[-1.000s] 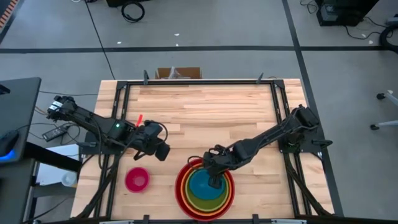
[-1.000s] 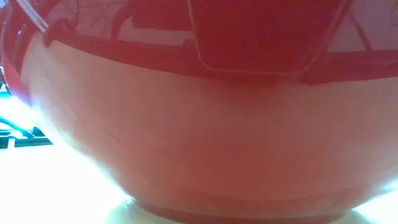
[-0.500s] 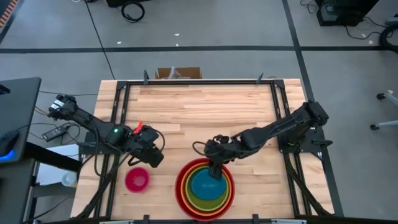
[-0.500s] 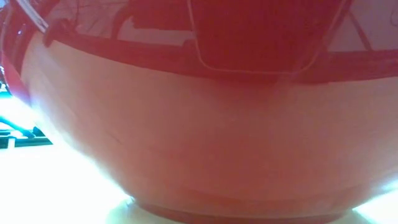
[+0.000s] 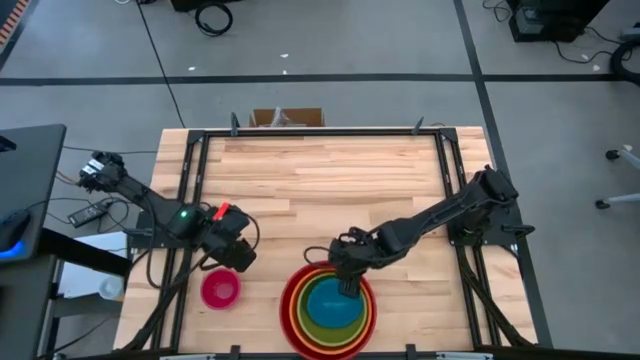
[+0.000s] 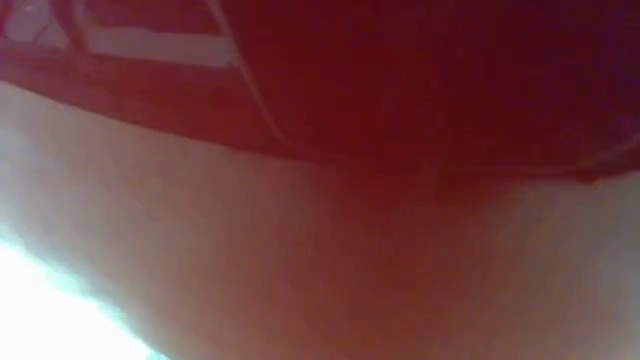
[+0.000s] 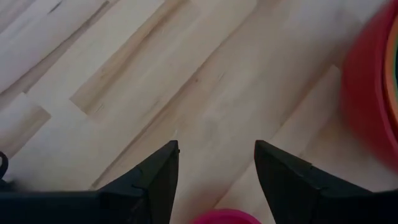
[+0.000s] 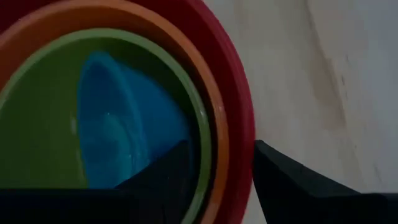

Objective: Nest bowls inside each other
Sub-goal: Stack the blue bowl on top of the green bowl, then stack the pink bowl on top of the blue bowl

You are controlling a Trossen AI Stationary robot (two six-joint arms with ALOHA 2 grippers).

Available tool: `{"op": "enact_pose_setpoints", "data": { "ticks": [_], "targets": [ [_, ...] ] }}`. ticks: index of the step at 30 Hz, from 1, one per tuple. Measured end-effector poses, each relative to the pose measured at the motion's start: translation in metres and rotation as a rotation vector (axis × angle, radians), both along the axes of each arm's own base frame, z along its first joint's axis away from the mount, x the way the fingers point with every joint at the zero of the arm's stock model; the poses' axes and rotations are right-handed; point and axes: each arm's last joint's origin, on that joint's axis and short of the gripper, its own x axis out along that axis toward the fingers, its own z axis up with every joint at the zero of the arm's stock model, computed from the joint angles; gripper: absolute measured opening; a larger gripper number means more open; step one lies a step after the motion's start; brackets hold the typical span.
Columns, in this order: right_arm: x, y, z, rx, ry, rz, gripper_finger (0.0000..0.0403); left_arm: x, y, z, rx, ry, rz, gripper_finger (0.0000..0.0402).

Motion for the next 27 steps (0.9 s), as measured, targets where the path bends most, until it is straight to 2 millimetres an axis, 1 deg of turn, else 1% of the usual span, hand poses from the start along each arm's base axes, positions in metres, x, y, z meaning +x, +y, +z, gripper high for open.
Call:
{"op": "enact_pose_setpoints", "data": {
  "ticks": [3, 11, 14, 17, 19, 21, 24, 27],
  "targets": [
    [-0.002, -0.003, 0.012, -0.015, -0.052, -0.022, 0.0174, -0.002, -0.003, 0.0, -0.006, 0.002, -0.016, 0.0211],
    [-0.009, -0.02, 0.035, -0.048, -0.12, -0.045, 0.0174, -0.004, -0.006, -0.001, -0.081, 0.049, -0.043, 0.021],
    [-0.011, -0.027, 0.04, -0.077, -0.125, -0.067, 0.0174, -0.011, -0.014, -0.002, -0.156, 0.148, -0.163, 0.021],
    [-0.012, -0.034, 0.045, -0.085, -0.138, -0.087, 0.0174, -0.022, -0.024, -0.008, -0.116, 0.237, -0.254, 0.021],
    [-0.011, -0.038, 0.046, -0.086, -0.14, -0.097, 0.0174, -0.029, -0.029, -0.016, -0.082, 0.284, -0.307, 0.021],
    [-0.011, -0.04, 0.046, -0.087, -0.138, -0.102, 0.0174, -0.037, -0.032, -0.033, -0.085, 0.333, -0.331, 0.021],
    [-0.011, -0.04, 0.046, -0.087, -0.138, -0.104, 0.0174, -0.047, -0.035, -0.063, -0.128, 0.404, -0.307, 0.021],
    [-0.011, -0.041, 0.046, -0.088, -0.138, -0.105, 0.0174, -0.05, -0.036, -0.085, -0.177, 0.397, -0.258, 0.021]
  ]
}}
